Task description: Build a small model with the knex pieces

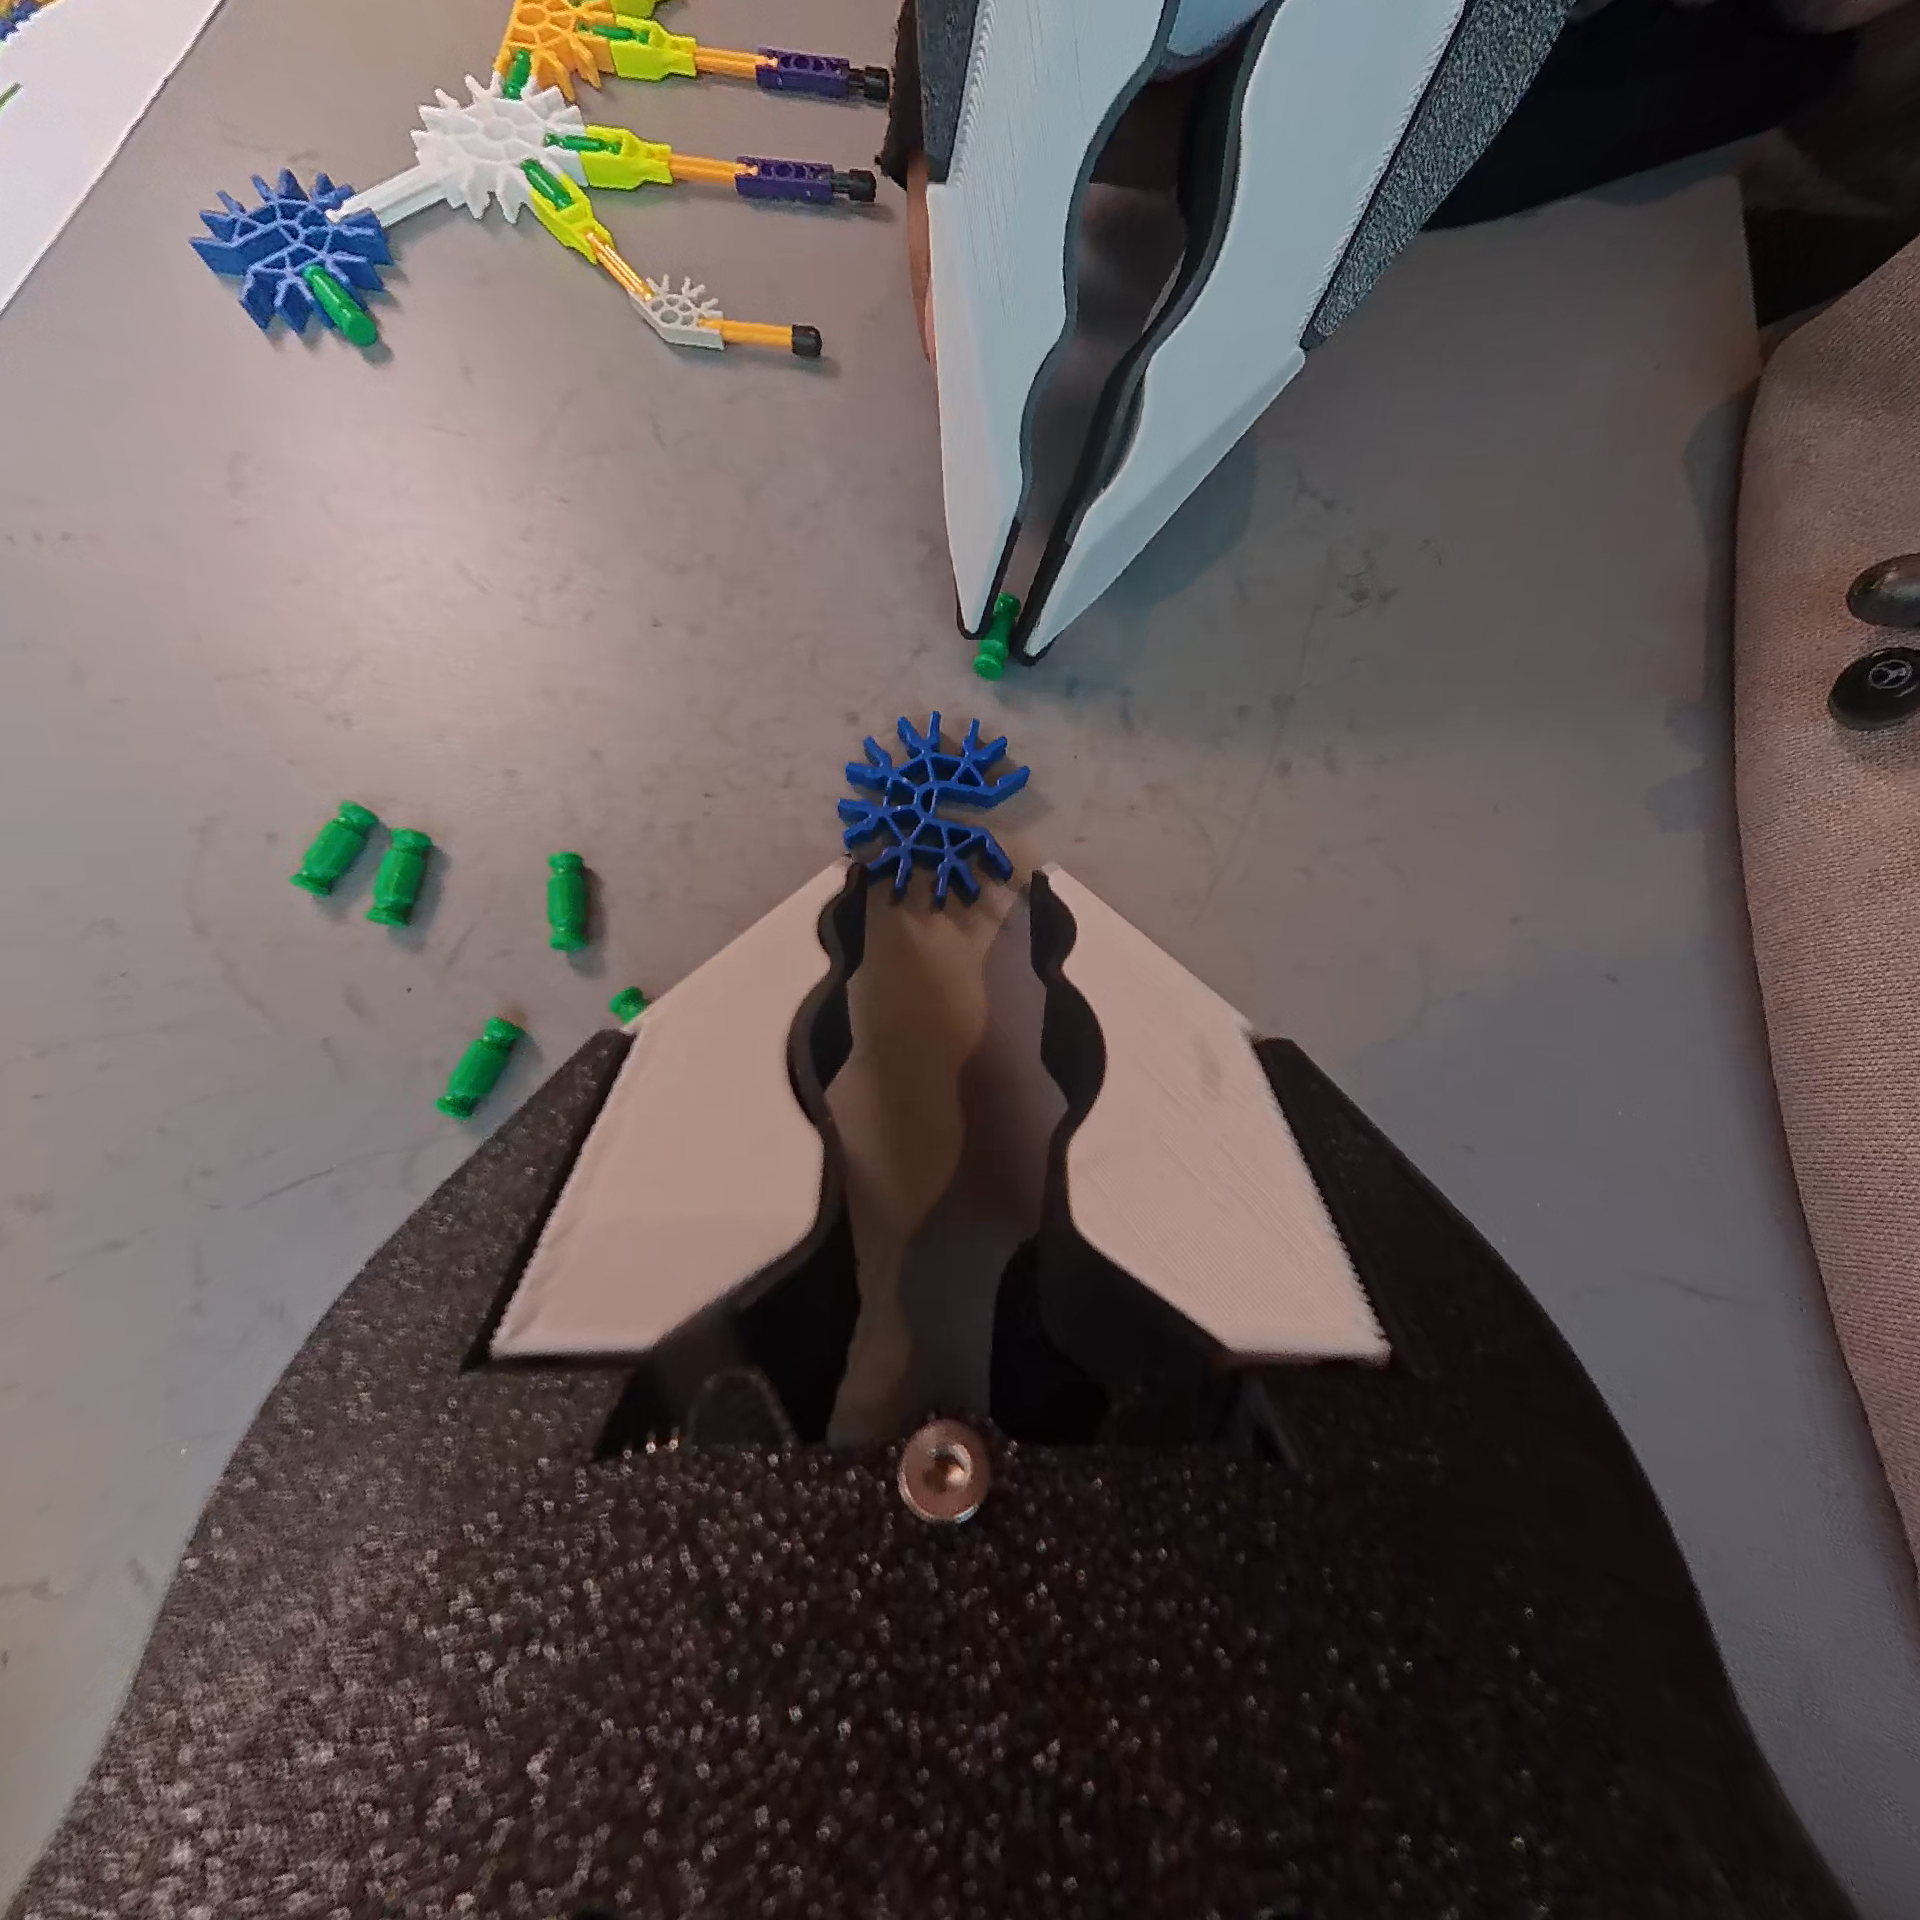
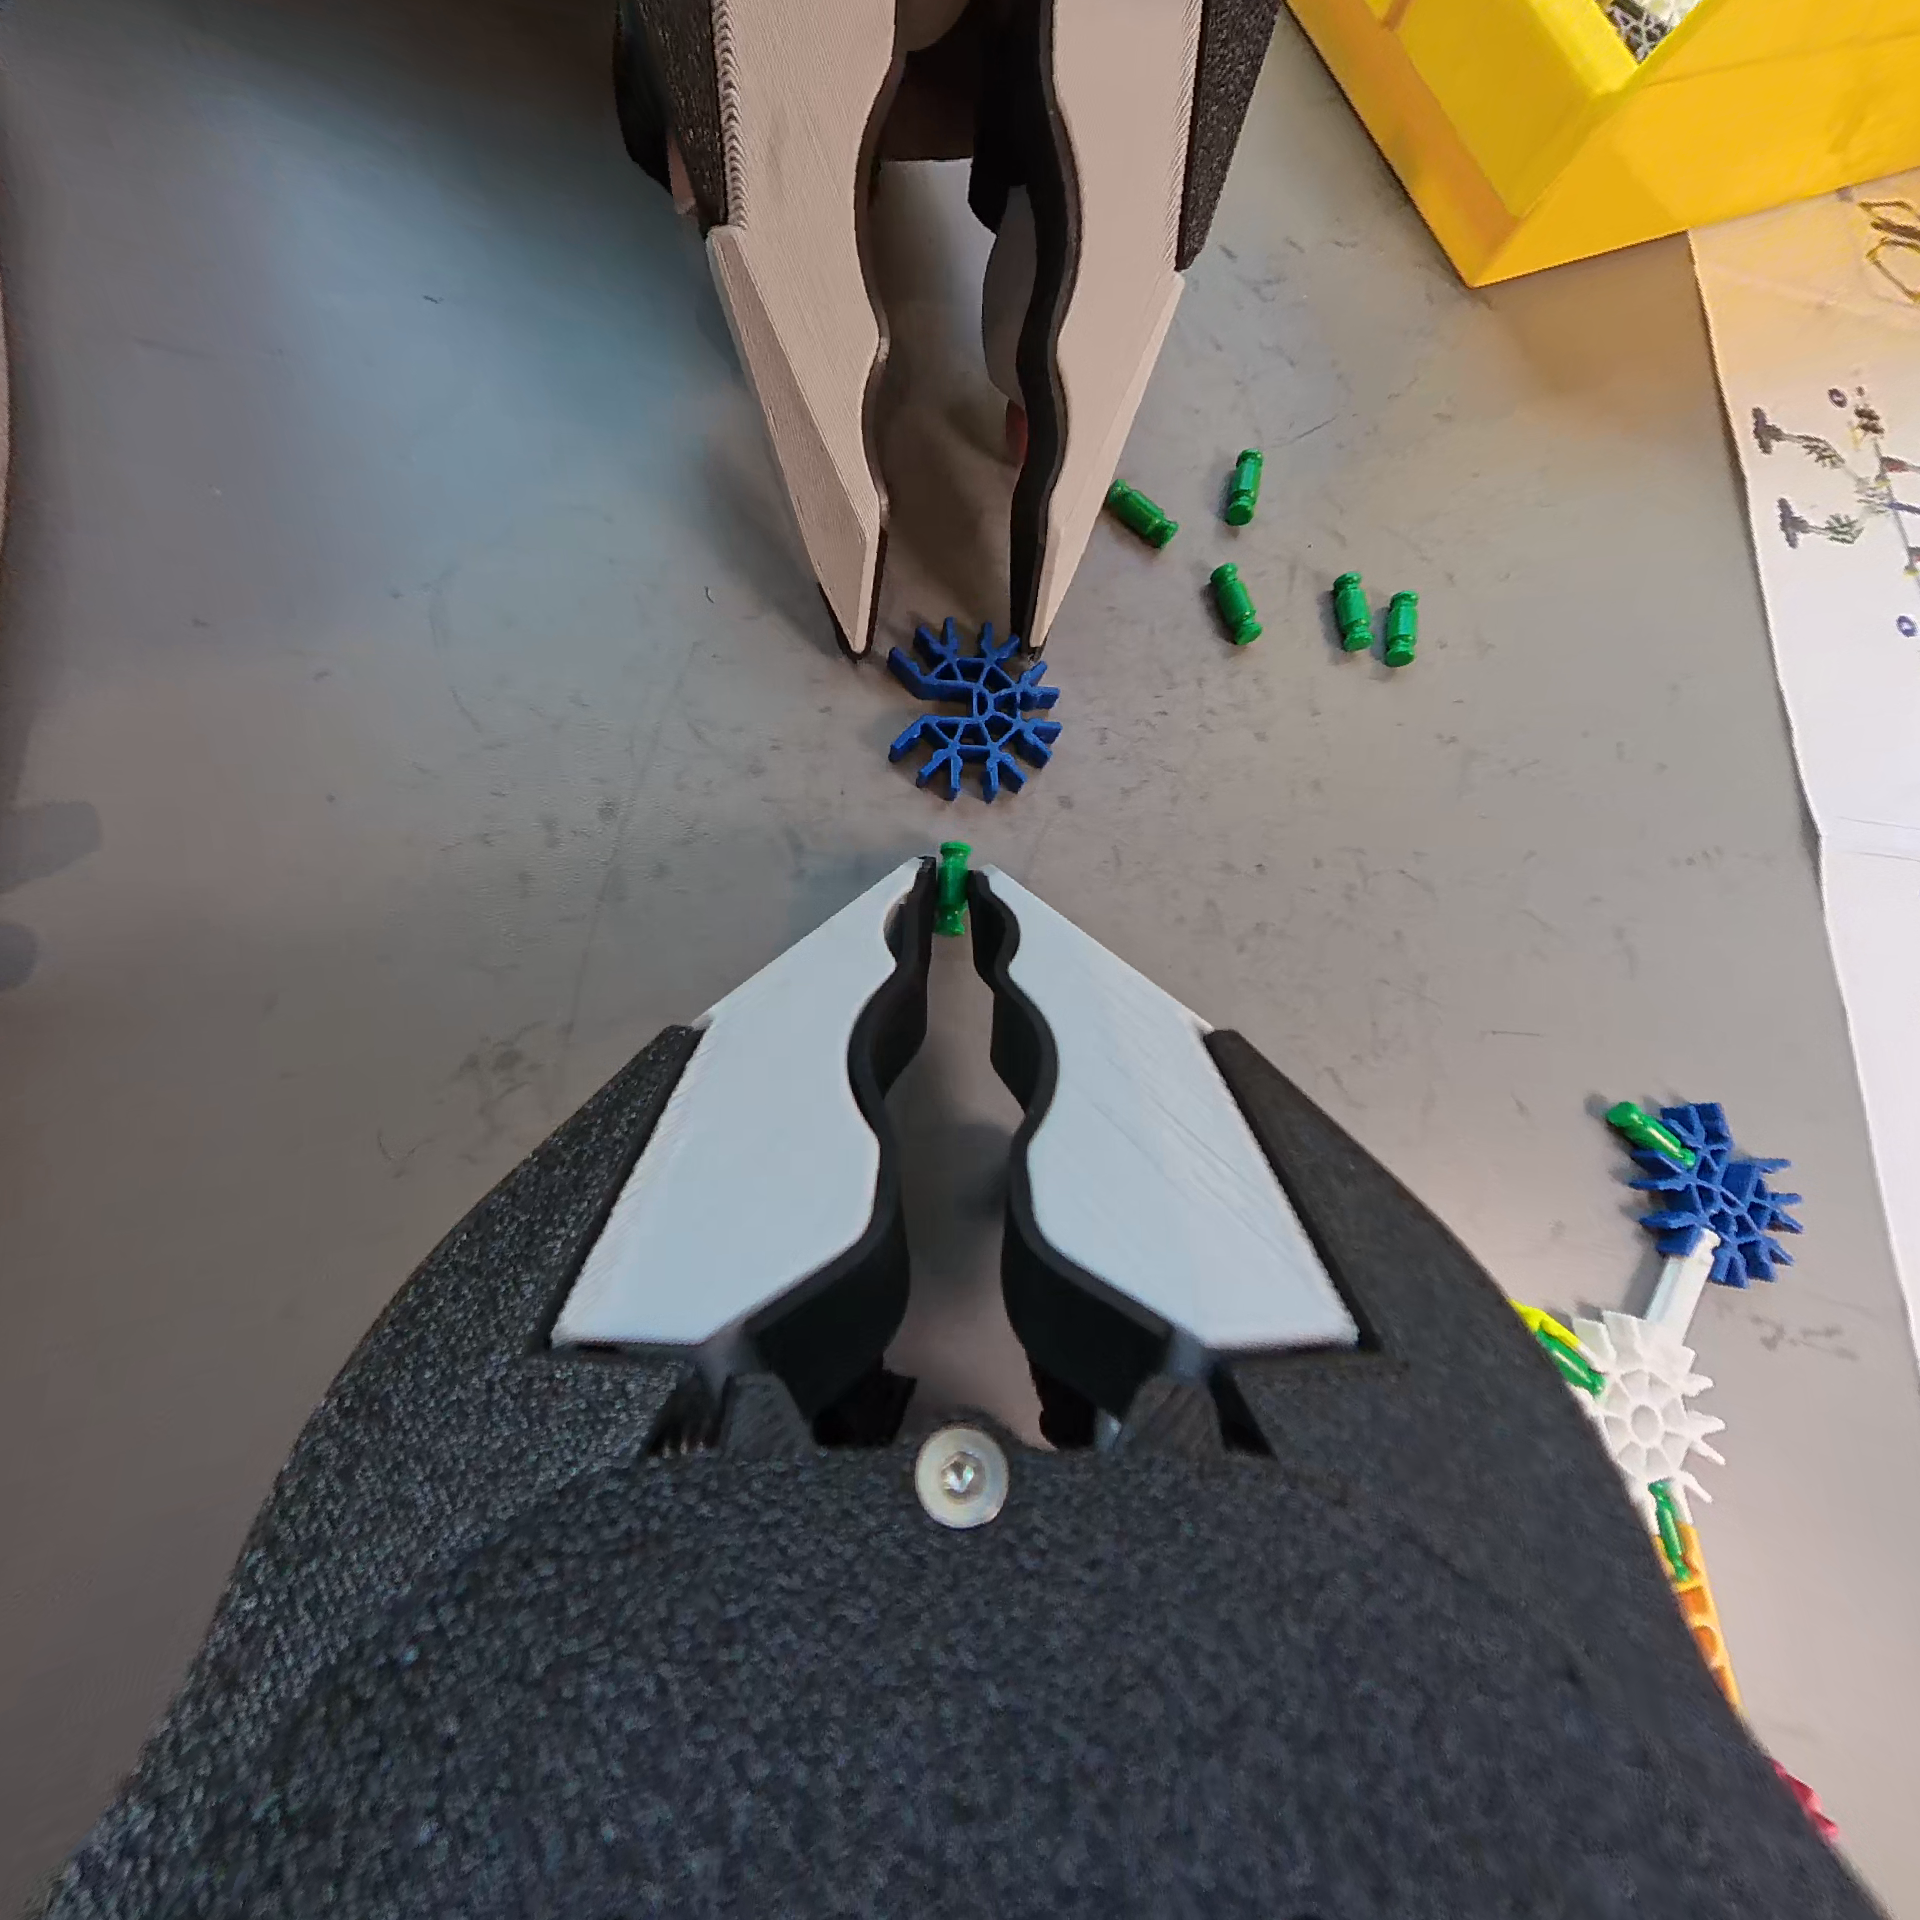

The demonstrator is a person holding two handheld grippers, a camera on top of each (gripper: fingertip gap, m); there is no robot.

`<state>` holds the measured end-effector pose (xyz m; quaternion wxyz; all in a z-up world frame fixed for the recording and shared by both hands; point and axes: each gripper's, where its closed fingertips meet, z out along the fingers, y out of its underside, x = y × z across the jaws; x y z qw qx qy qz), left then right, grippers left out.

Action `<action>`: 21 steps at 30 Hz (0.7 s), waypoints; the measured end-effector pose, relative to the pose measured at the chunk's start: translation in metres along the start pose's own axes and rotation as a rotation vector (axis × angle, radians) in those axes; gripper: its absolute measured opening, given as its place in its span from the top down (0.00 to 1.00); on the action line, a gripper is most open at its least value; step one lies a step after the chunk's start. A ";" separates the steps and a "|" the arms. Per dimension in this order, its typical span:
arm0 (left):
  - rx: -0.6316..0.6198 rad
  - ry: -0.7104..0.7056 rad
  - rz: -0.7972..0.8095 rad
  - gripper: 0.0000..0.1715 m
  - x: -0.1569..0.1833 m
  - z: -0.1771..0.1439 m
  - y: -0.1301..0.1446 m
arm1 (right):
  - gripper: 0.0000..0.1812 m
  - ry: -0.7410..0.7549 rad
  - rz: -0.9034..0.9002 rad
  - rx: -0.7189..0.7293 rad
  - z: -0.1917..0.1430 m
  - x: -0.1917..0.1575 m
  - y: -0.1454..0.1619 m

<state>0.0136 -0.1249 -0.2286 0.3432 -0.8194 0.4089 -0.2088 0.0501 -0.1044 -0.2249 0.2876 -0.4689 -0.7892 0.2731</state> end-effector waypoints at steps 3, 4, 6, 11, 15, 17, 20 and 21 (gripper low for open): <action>-0.001 -0.007 0.001 0.83 -0.001 0.000 0.000 | 0.97 0.008 0.003 0.001 0.000 0.002 0.000; -0.001 -0.011 0.003 0.84 -0.002 0.000 0.000 | 0.97 0.008 0.004 0.002 0.000 0.002 0.000; -0.001 -0.015 0.005 0.84 -0.002 0.000 0.000 | 0.97 0.008 0.008 0.009 -0.001 0.002 0.000; 0.003 -0.010 0.022 0.87 0.001 0.002 -0.001 | 0.97 0.009 0.020 0.033 -0.003 0.004 -0.003; 0.007 -0.004 0.021 0.87 0.001 0.002 -0.001 | 0.97 0.013 0.023 0.039 -0.004 0.005 -0.003; 0.007 -0.005 0.023 0.87 0.001 0.001 -0.001 | 0.97 0.012 0.025 0.039 -0.004 0.005 -0.003; 0.007 -0.034 0.040 0.84 -0.005 -0.005 0.000 | 0.97 0.017 0.027 0.039 -0.005 0.007 -0.002; 0.014 -0.035 0.036 0.81 -0.007 -0.008 0.000 | 0.97 0.018 0.029 0.039 -0.005 0.007 -0.002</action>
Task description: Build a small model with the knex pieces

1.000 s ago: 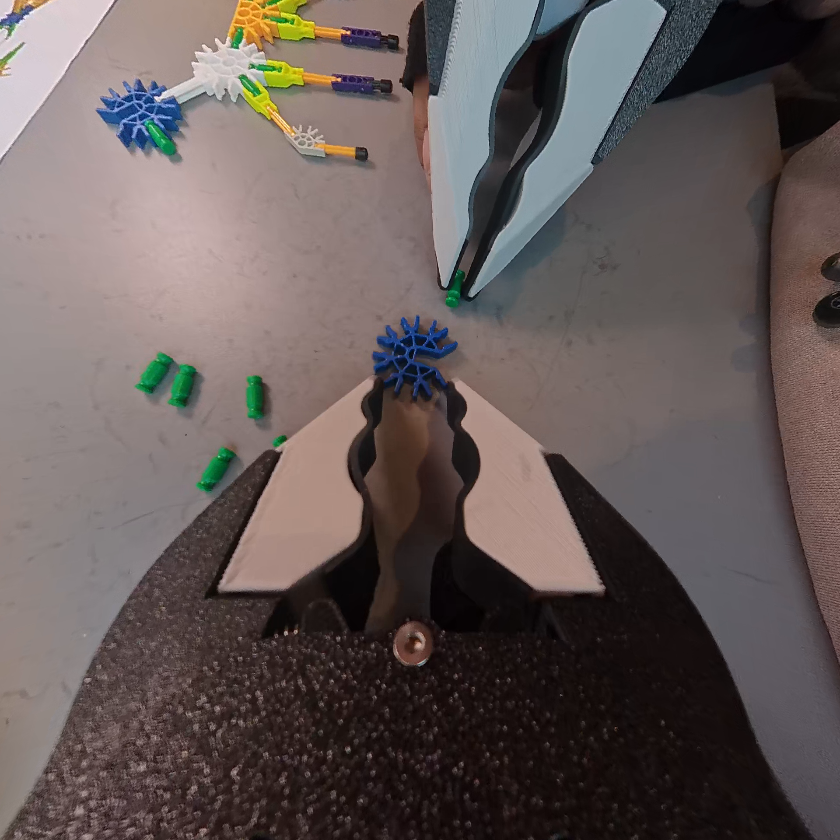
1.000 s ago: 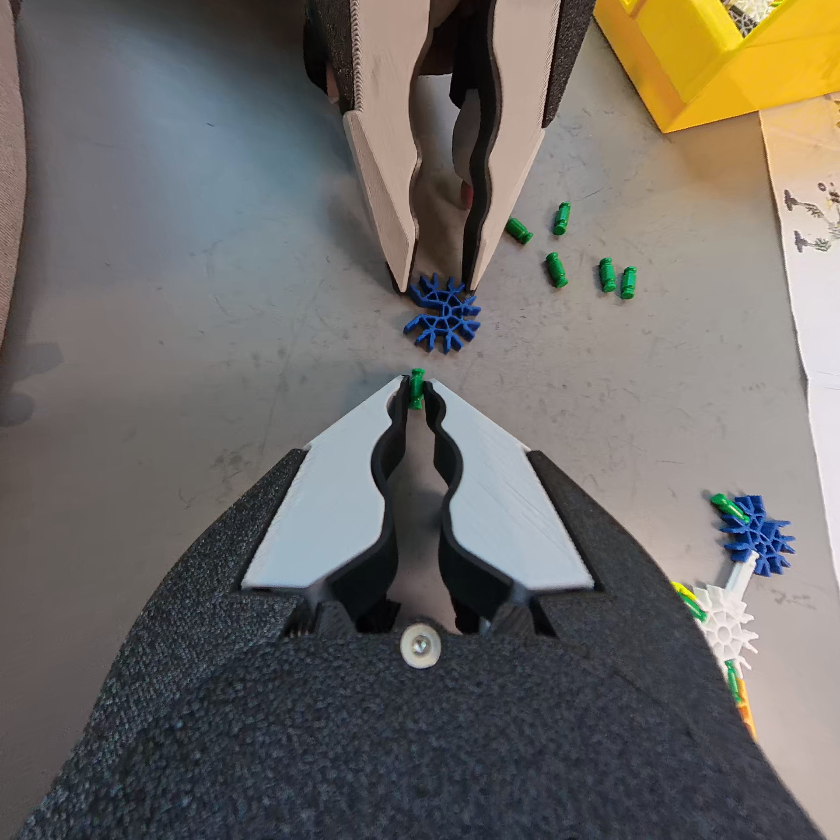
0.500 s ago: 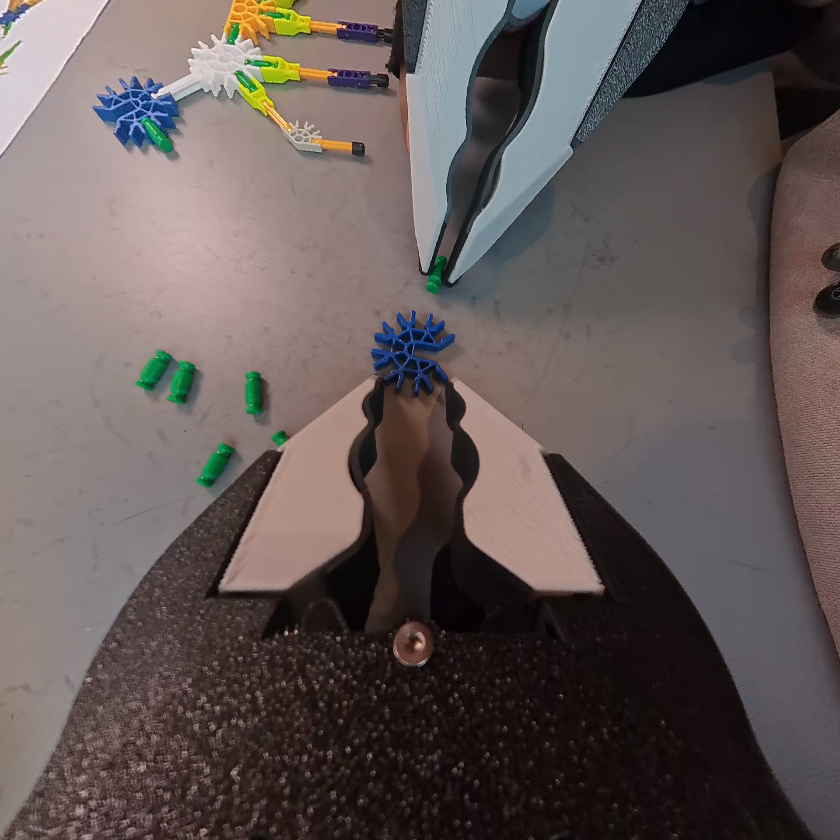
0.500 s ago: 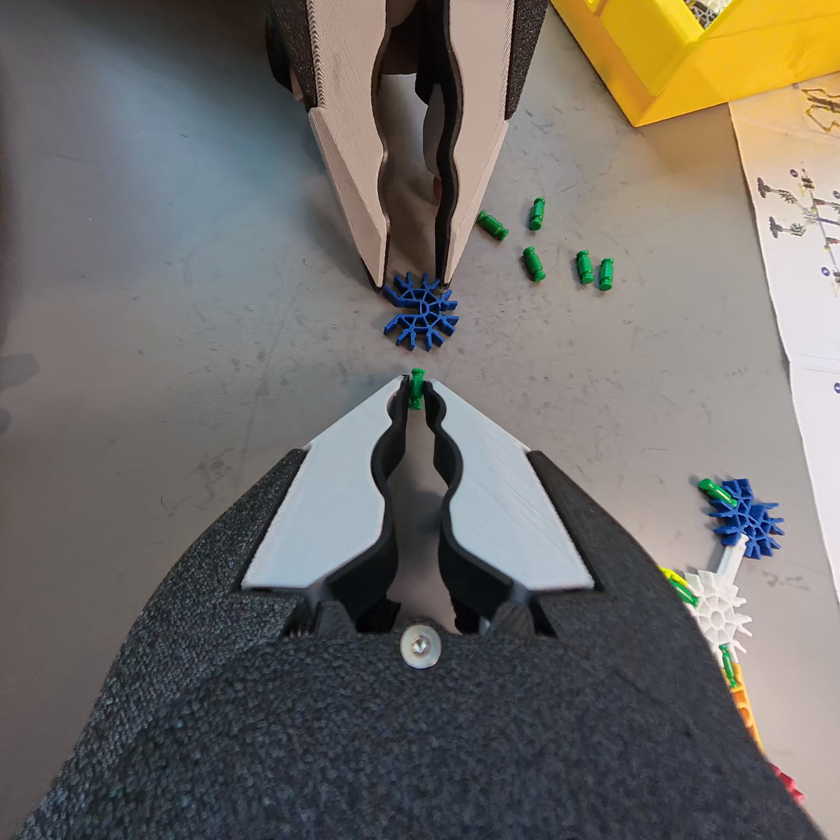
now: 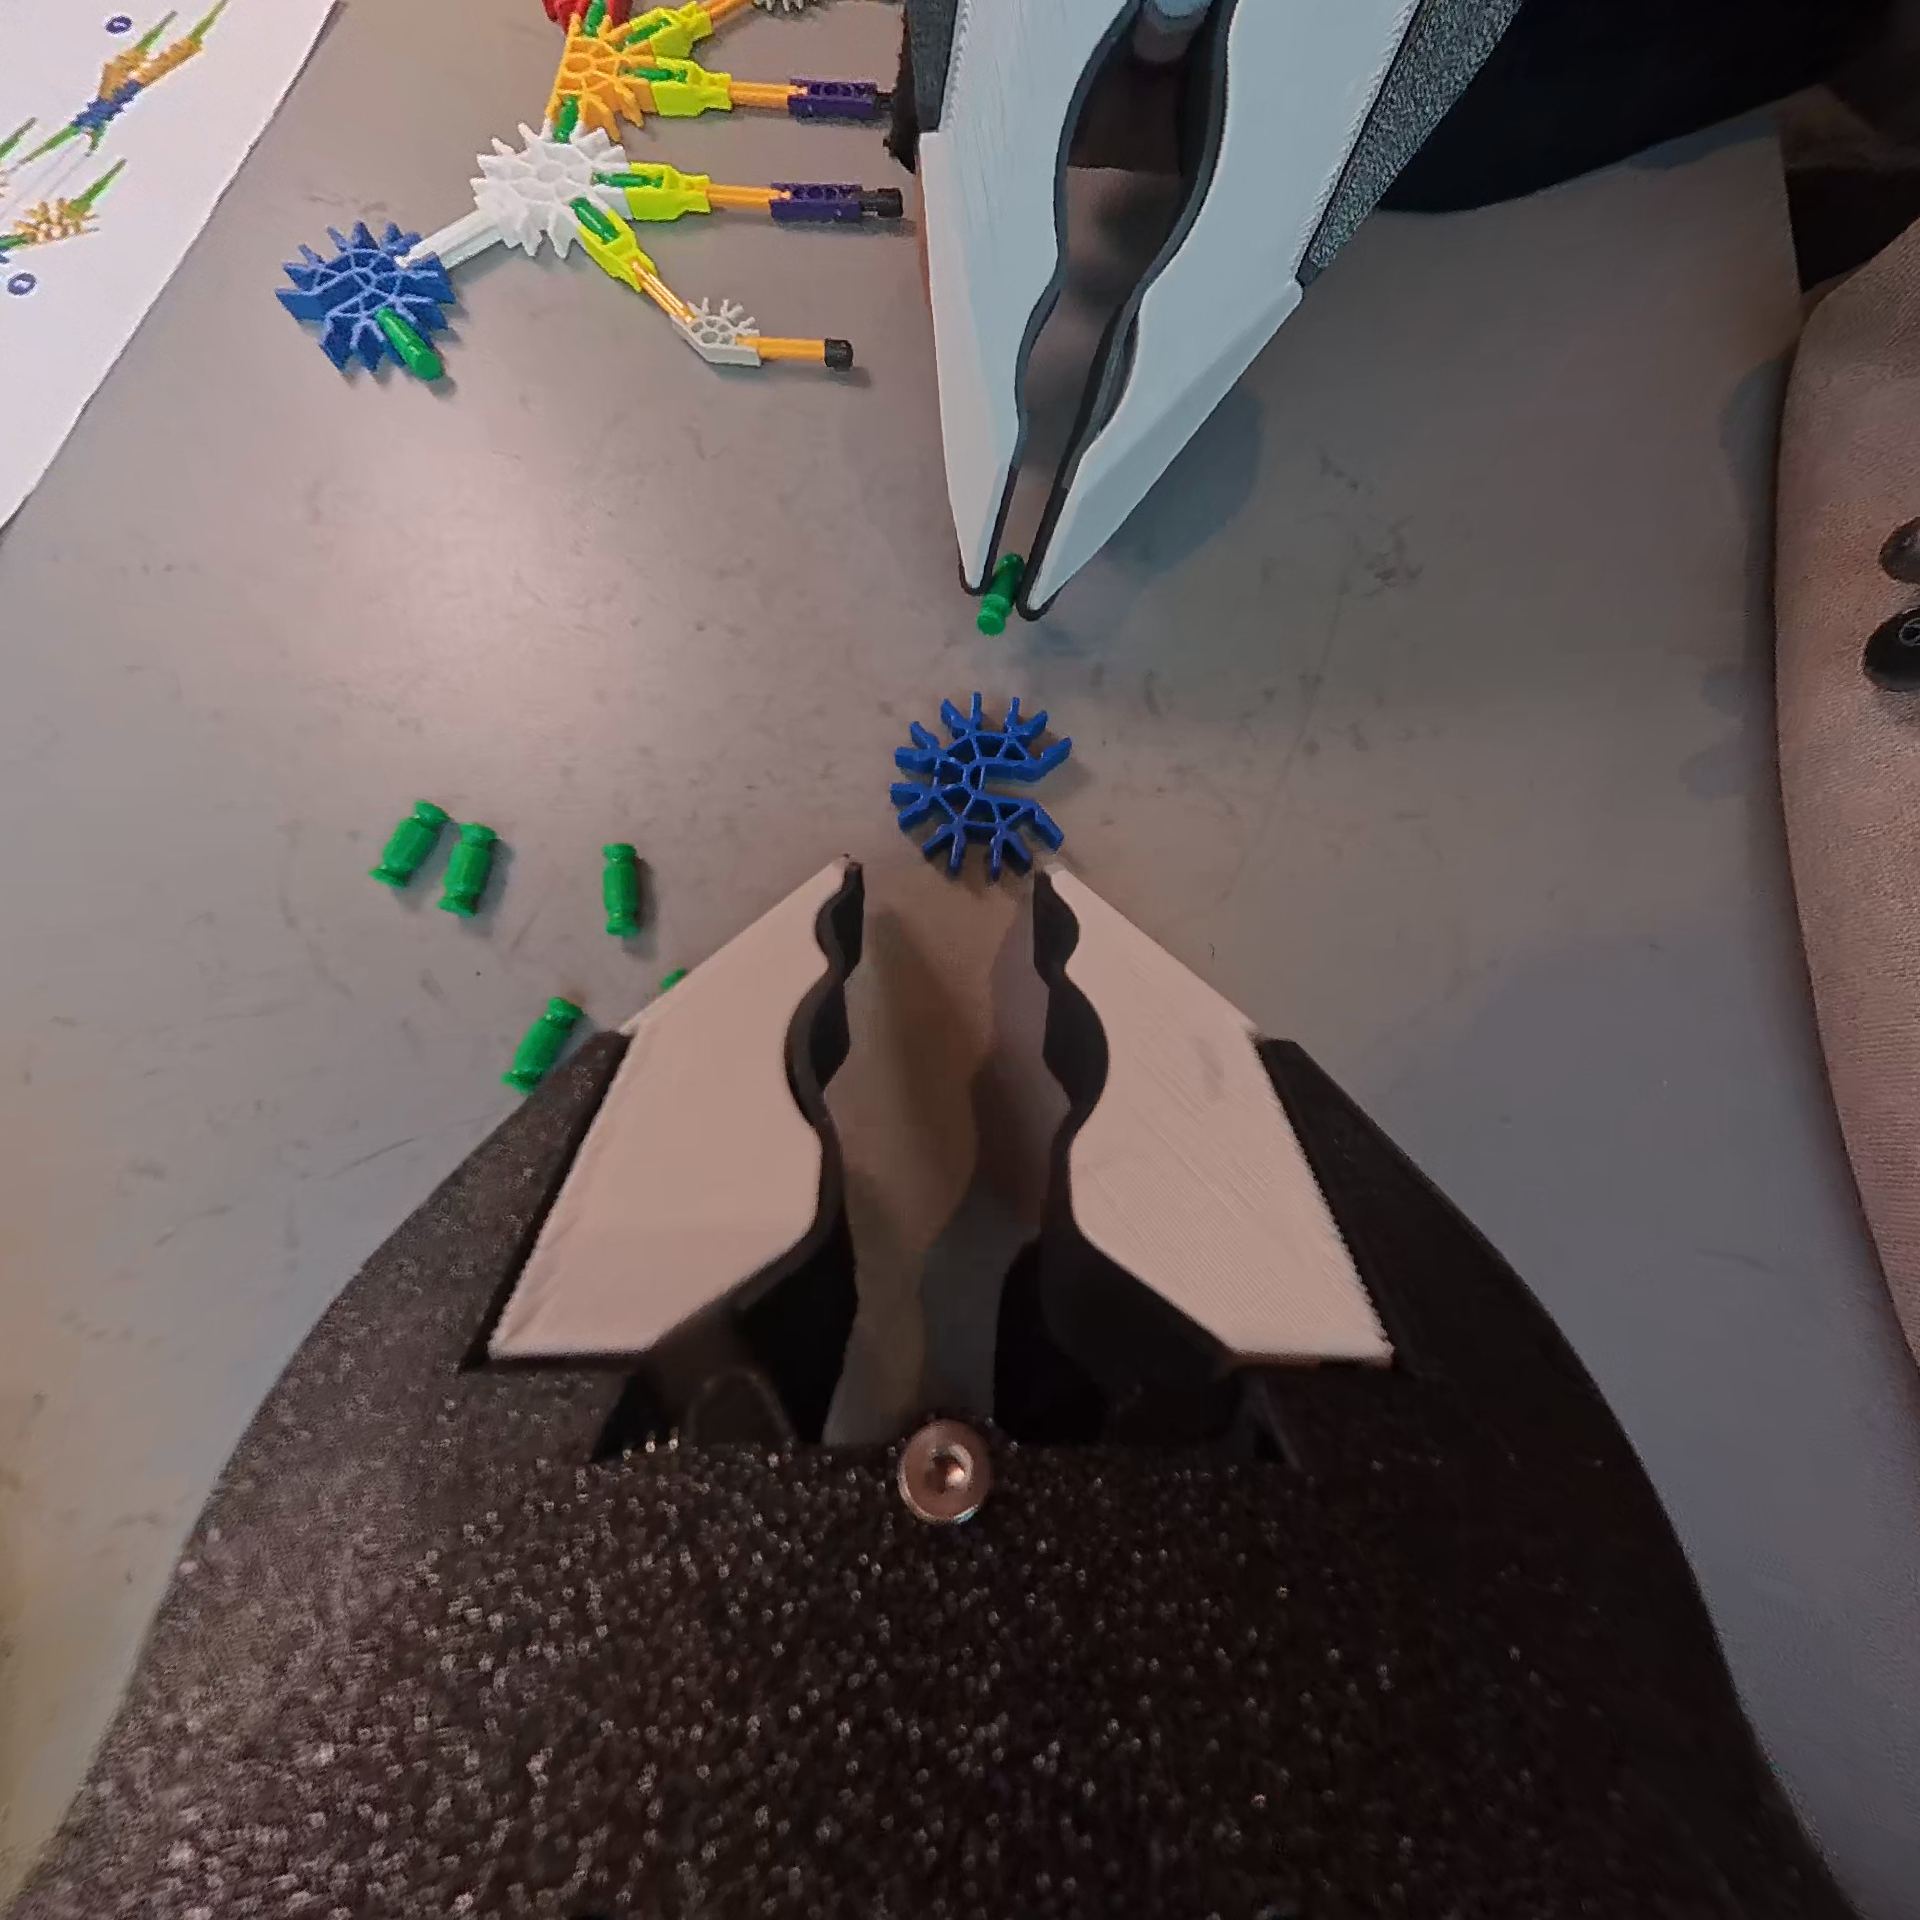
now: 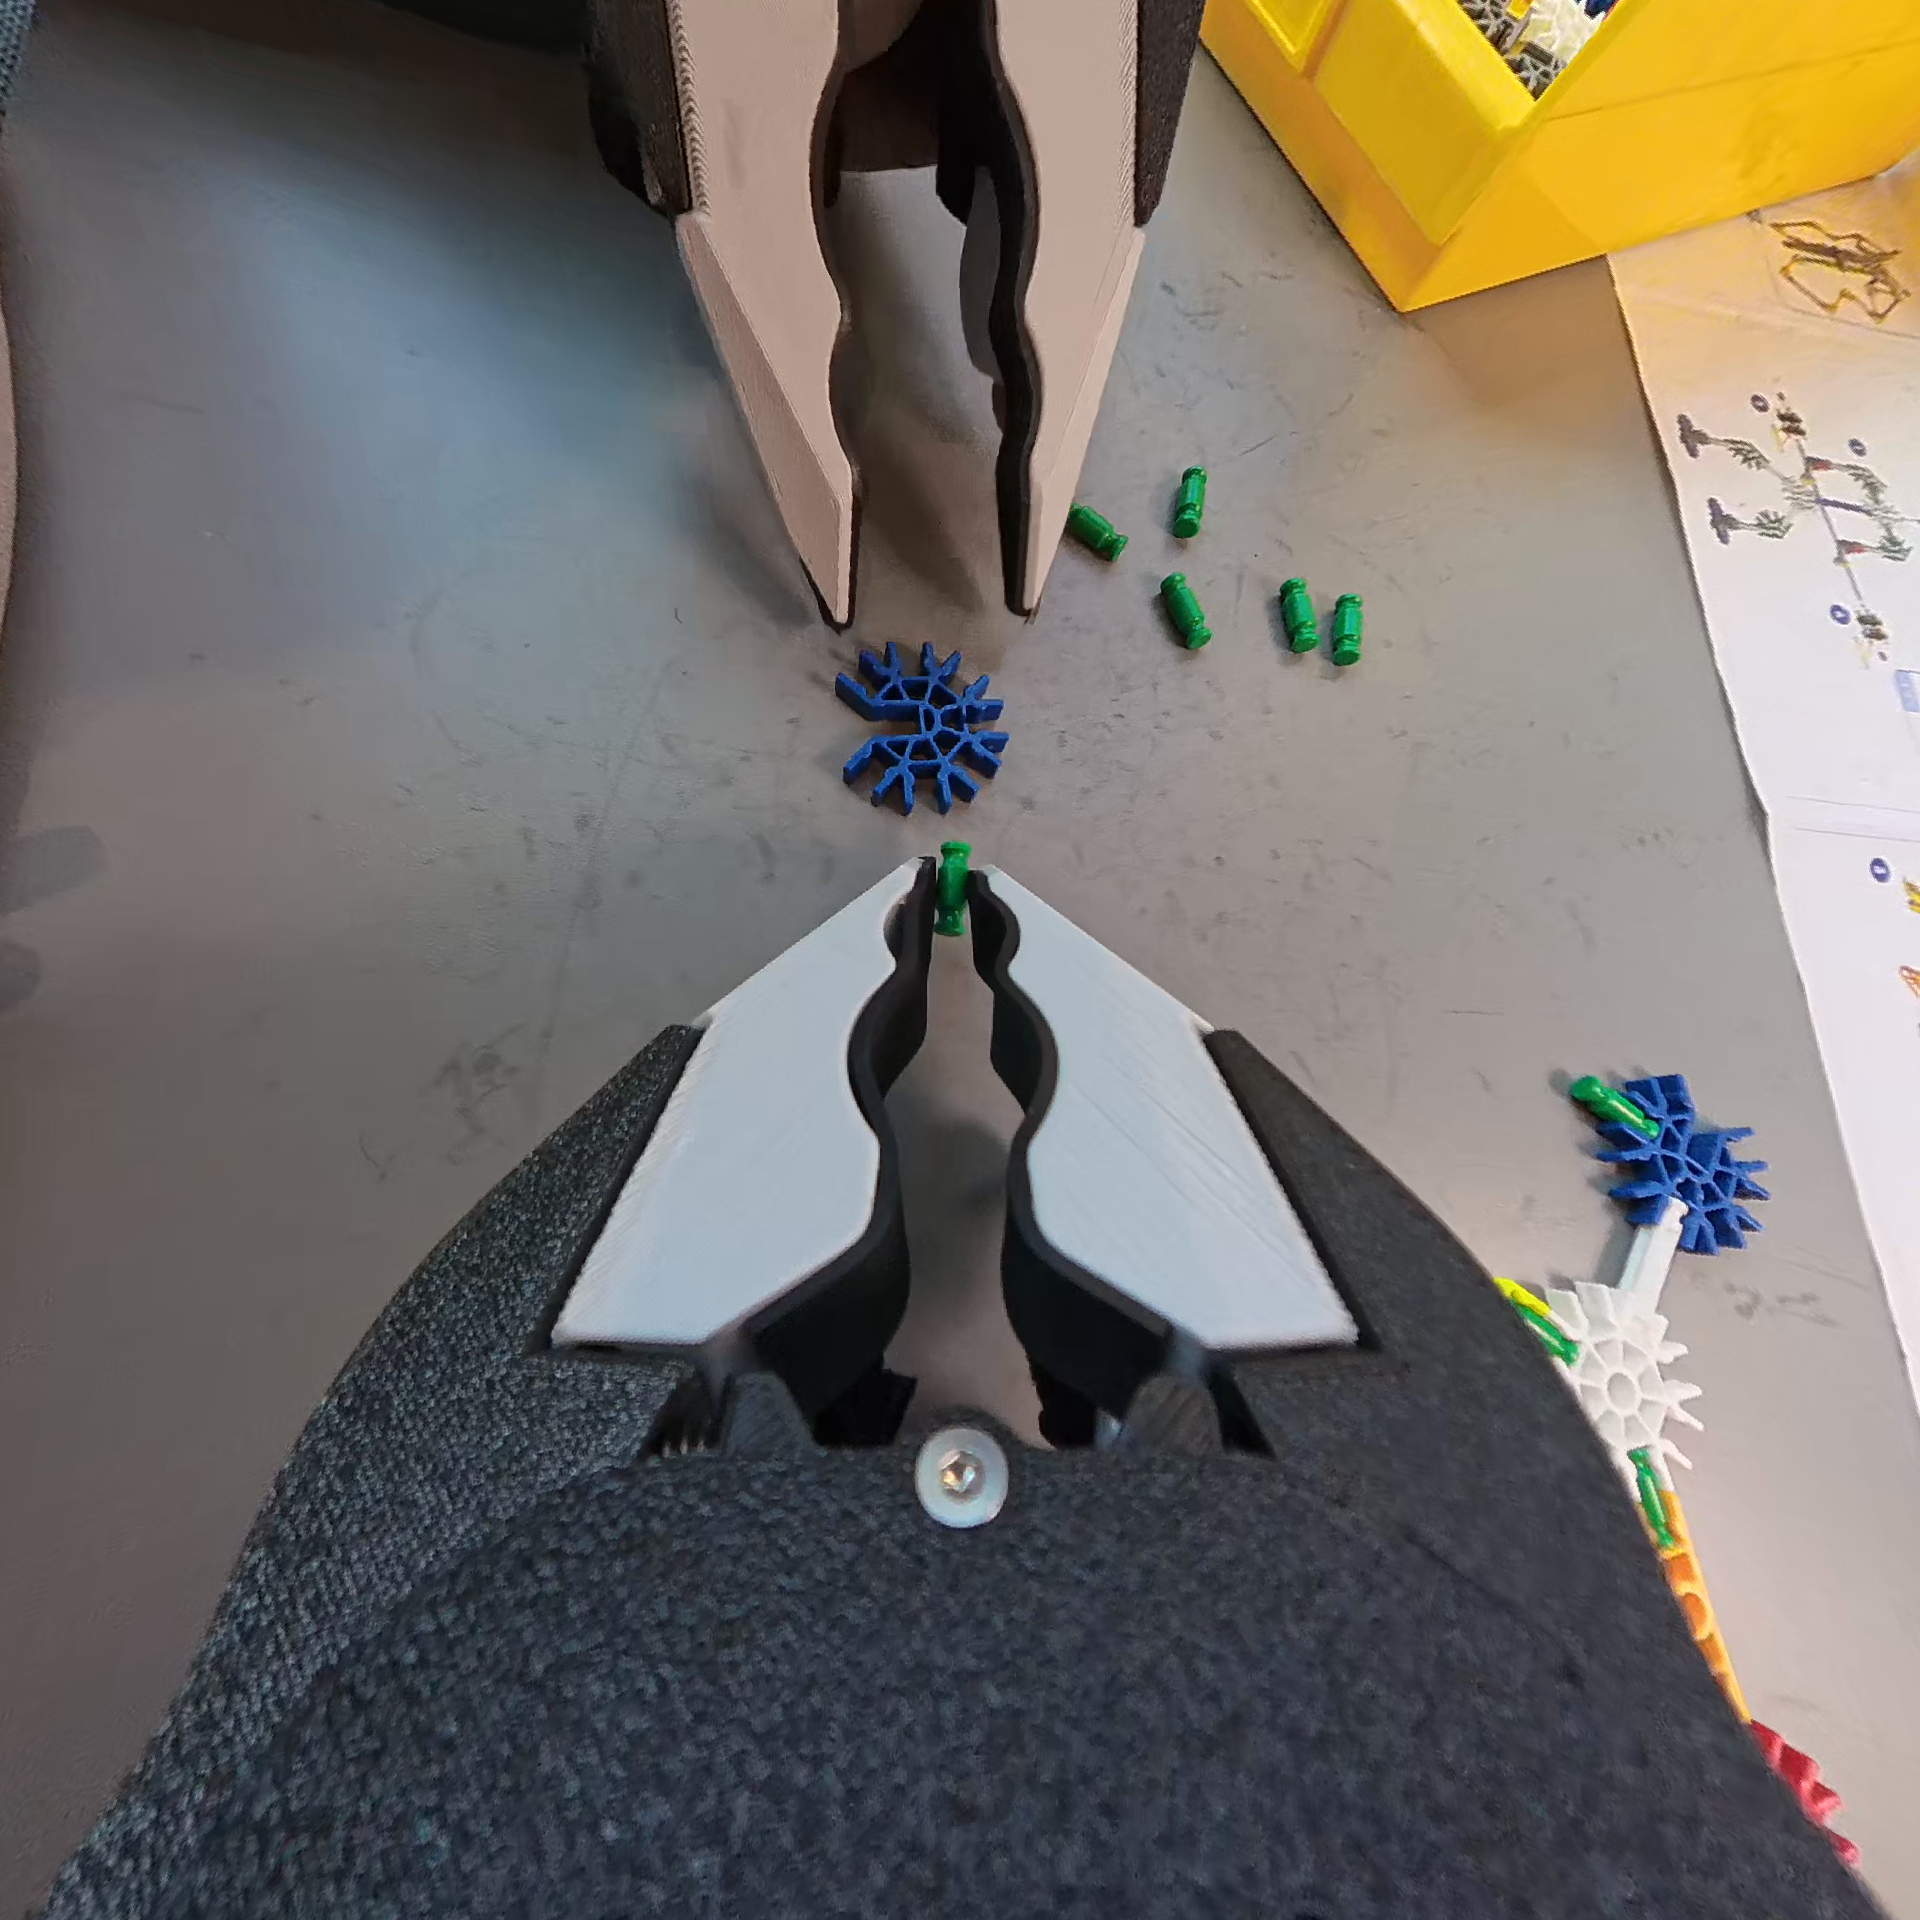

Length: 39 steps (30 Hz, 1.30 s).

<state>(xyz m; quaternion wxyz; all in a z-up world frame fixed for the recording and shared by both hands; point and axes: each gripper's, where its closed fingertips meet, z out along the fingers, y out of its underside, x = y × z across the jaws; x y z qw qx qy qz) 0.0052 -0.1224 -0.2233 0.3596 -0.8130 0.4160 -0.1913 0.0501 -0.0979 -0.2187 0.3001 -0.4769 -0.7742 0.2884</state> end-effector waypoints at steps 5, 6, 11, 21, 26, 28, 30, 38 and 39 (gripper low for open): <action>0.029 0.014 -0.021 0.77 0.001 -0.003 -0.005 | 0.97 0.000 0.009 0.010 -0.002 0.001 -0.001; 0.027 0.018 -0.018 0.77 0.003 0.000 -0.005 | 0.97 0.001 0.009 0.010 -0.002 0.001 -0.001; 0.009 0.015 -0.021 0.72 0.008 0.013 -0.006 | 0.97 0.009 0.011 0.005 -0.002 0.003 0.001; 0.007 0.032 0.008 0.81 0.013 0.016 -0.007 | 0.97 -0.032 -0.002 0.015 -0.002 -0.003 -0.001; 0.014 0.055 0.034 0.81 0.019 0.017 -0.008 | 0.97 -0.075 -0.009 0.023 0.000 -0.008 -0.005; 0.013 0.057 0.034 0.81 0.020 0.017 -0.008 | 0.97 -0.097 -0.016 0.026 0.000 -0.012 -0.006; 0.014 0.059 0.032 0.81 0.020 0.017 -0.008 | 0.97 -0.109 -0.023 0.021 0.002 -0.015 -0.007; 0.013 0.062 0.035 0.81 0.021 0.018 -0.008 | 0.97 -0.128 -0.050 -0.007 0.010 -0.017 -0.008; 0.013 0.061 0.035 0.81 0.021 0.018 -0.008 | 0.97 -0.130 -0.048 -0.006 0.010 -0.017 -0.008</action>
